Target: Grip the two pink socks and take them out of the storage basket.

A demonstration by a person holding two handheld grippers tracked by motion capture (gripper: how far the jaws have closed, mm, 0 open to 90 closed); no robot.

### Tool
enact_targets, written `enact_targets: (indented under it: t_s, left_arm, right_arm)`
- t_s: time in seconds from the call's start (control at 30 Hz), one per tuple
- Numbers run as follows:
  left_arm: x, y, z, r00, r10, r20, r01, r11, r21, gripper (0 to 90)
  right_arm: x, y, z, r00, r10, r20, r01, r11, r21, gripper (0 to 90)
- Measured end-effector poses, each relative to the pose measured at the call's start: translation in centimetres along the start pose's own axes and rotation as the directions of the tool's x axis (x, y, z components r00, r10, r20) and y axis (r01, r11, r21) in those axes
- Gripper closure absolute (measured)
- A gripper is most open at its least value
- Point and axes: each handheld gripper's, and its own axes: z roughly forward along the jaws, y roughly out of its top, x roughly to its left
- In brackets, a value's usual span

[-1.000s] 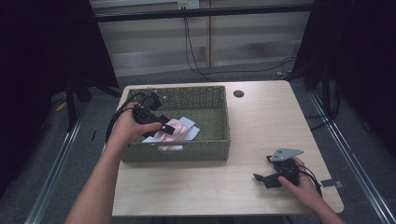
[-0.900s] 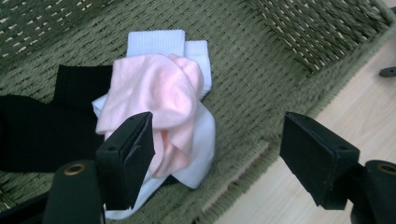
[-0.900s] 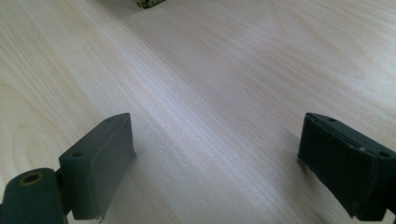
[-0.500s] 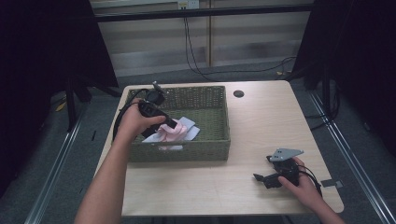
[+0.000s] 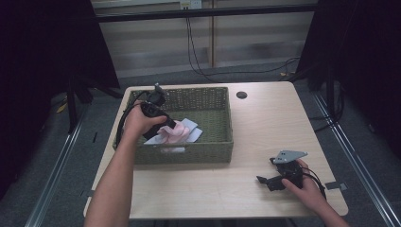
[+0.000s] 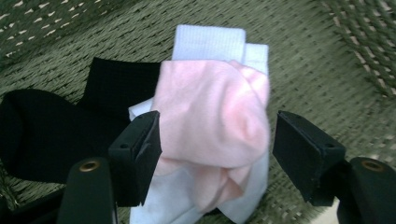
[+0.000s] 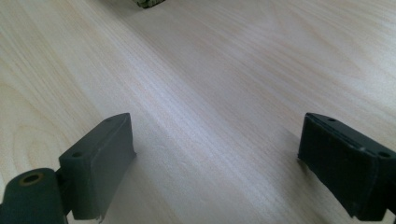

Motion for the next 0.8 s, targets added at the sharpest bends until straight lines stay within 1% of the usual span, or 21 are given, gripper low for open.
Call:
enact_targets:
  t_s: [0.07, 0.1, 0.13, 0.17, 0.2, 0.23, 0.33, 0.37, 0.4, 0.43, 0.47, 0.5, 0.53, 0.57, 0.6, 0.63, 0.67, 0.7, 0.73, 0.77, 0.8]
  left_arm:
    - [0.2, -0.1, 0.3, 1.0, -0.006, -0.001, 0.006, 1.0, -0.004, 35.2]
    - [0.5, -0.1, 0.6, 0.9996, -0.023, -0.014, 0.023, 0.9997, -0.008, 37.5]
    - [0.5, -0.1, 0.6, 0.9996, -0.023, -0.014, 0.023, 0.9997, -0.008, 38.5]
    - [0.8, -0.2, 1.0, 0.9996, -0.028, -0.008, 0.028, 0.9996, 0.01, 38.5]
    - [0.9, -0.2, 1.2, 0.999, -0.045, -0.001, 0.045, 0.9989, 0.015, 38.6]
    - [1.0, -0.3, 1.4, 0.9987, -0.05, 0.0, 0.05, 0.9983, 0.031, 38.9]
    - [1.1, -0.3, 1.9, 0.9974, -0.069, 0.019, 0.069, 0.9972, 0.031, 39.5]
    - [1.1, -0.2, 2.0, 0.9974, -0.07, 0.016, 0.069, 0.997, 0.034, 41.2]
    - [1.2, -0.2, 2.1, 0.9984, -0.056, 0.008, 0.055, 0.9973, 0.048, 44.7]
    - [1.3, -0.2, 2.2, 0.9982, -0.059, 0.004, 0.059, 0.9967, 0.056, 51.6]
    - [1.3, -0.2, 2.3, 0.9975, -0.07, -0.012, 0.07, 0.9957, 0.061, 56.5]
    - [1.3, -0.2, 2.3, 0.9977, -0.067, -0.013, 0.067, 0.9949, 0.075, 63.6]
    - [1.3, -0.2, 2.3, 0.9977, -0.067, -0.013, 0.067, 0.9949, 0.075, 73.8]
    - [1.3, -0.2, 2.3, 0.9967, -0.08, -0.018, 0.081, 0.9939, 0.075, 73.8]
    - [1.3, -0.1, 2.3, 0.9969, -0.073, -0.031, 0.075, 0.9943, 0.075, 77.3]
    - [1.2, 0.0, 2.1, 0.9964, -0.077, -0.036, 0.079, 0.9933, 0.084, 81.1]
    - [1.2, 0.1, 1.9, 0.9967, -0.068, -0.044, 0.072, 0.994, 0.082, 81.6]
    - [1.1, 0.1, 1.7, 0.9963, -0.076, -0.041, 0.078, 0.9941, 0.074, 82.0]
    - [1.2, 0.2, 1.4, 0.9964, -0.08, -0.027, 0.082, 0.9941, 0.071, 82.2]
    - [1.2, 0.3, 1.0, 0.9962, -0.08, -0.035, 0.082, 0.9942, 0.07, 82.3]
    - [1.2, 0.3, 1.0, 0.9962, -0.08, -0.035, 0.082, 0.9942, 0.07, 82.4]
  right_arm:
    - [0.0, 0.0, 0.0, 1.0, 0.0, 0.001, 0.0, 1.0, 0.0, 9.8]
    - [0.0, 0.0, 0.0, 1.0, 0.0, 0.001, 0.0, 1.0, 0.0, 9.8]
    - [0.0, 0.0, 0.0, 1.0, 0.0, 0.001, 0.0, 1.0, 0.0, 9.8]
    - [0.0, 0.0, 0.0, 1.0, 0.0, -0.002, 0.0, 1.0, -0.001, 9.8]
    - [0.0, 0.0, 0.0, 1.0, 0.0, 0.001, 0.0, 1.0, 0.0, 9.8]
    - [0.0, 0.0, 0.0, 1.0, 0.0, 0.001, 0.0, 1.0, 0.0, 9.8]
    - [0.0, 0.0, 0.0, 1.0, 0.0, 0.001, 0.0, 1.0, 0.0, 9.8]
    - [0.0, 0.0, 0.0, 1.0, 0.0, 0.001, 0.0, 1.0, 0.0, 9.8]
    - [0.0, 0.0, 0.0, 1.0, 0.0, 0.001, 0.0, 1.0, 0.0, 9.8]
    - [0.0, 0.0, 0.0, 1.0, 0.0, -0.002, 0.0, 1.0, -0.001, 9.8]
    - [0.0, 0.0, 0.0, 1.0, 0.0, 0.001, 0.0, 1.0, 0.0, 9.8]
    - [0.0, 0.0, 0.0, 1.0, 0.0, 0.001, 0.0, 1.0, 0.0, 9.8]
    - [0.0, 0.0, 0.0, 1.0, 0.0, 0.001, 0.0, 1.0, 0.0, 9.8]
    - [0.0, 0.0, 0.0, 1.0, 0.0, 0.001, 0.0, 1.0, 0.0, 9.8]
    - [0.0, 0.0, 0.0, 1.0, 0.0, 0.001, 0.0, 1.0, 0.0, 9.8]
    - [0.0, 0.0, 0.0, 1.0, 0.0, 0.0, 0.0, 1.0, 0.0, 9.8]
    - [0.0, 0.0, 0.0, 1.0, 0.0, 0.001, 0.0, 1.0, 0.0, 9.8]
    - [0.0, 0.0, 0.0, 1.0, 0.0, 0.001, 0.0, 1.0, 0.0, 9.7]
    - [0.0, 0.0, 0.0, 1.0, 0.0, 0.001, 0.0, 1.0, 0.0, 9.8]
    - [0.0, 0.0, 0.0, 1.0, 0.0, -0.002, 0.0, 1.0, -0.001, 9.8]
    - [0.0, 0.0, 0.0, 1.0, 0.0, -0.002, 0.0, 1.0, -0.001, 9.8]
